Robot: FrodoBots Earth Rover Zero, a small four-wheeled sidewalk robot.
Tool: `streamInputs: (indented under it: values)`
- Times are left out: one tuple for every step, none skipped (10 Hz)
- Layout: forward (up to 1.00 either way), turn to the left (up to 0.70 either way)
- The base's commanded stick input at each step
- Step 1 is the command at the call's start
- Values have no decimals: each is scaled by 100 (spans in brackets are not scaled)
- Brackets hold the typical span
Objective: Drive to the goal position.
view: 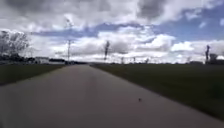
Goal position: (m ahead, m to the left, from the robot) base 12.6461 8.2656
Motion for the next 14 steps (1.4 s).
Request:
streamInputs:
  values:
    - [100,18]
    - [100,18]
    - [100,18]
    - [100,17]
    - [100,17]
    - [100,17]
    - [100,17]
    - [100,17]
    - [100,17]
    - [100,17]
    - [100,13]
    - [100,13]
    - [100,13]
    - [100,13]
